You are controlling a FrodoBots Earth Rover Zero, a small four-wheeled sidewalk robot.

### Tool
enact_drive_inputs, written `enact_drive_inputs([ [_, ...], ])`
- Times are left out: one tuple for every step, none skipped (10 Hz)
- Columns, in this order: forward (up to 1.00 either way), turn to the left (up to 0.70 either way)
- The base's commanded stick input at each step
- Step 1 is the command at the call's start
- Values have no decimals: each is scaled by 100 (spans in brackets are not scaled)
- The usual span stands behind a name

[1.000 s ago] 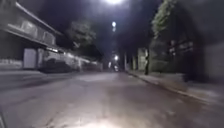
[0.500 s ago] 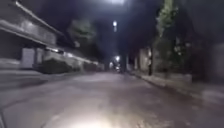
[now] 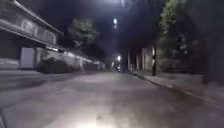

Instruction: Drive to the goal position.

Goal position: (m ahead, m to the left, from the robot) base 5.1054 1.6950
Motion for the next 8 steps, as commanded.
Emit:
enact_drive_inputs([
  [70,0],
  [70,0],
  [70,0],
  [70,0],
  [70,0],
  [70,0],
  [70,0],
  [70,0],
])
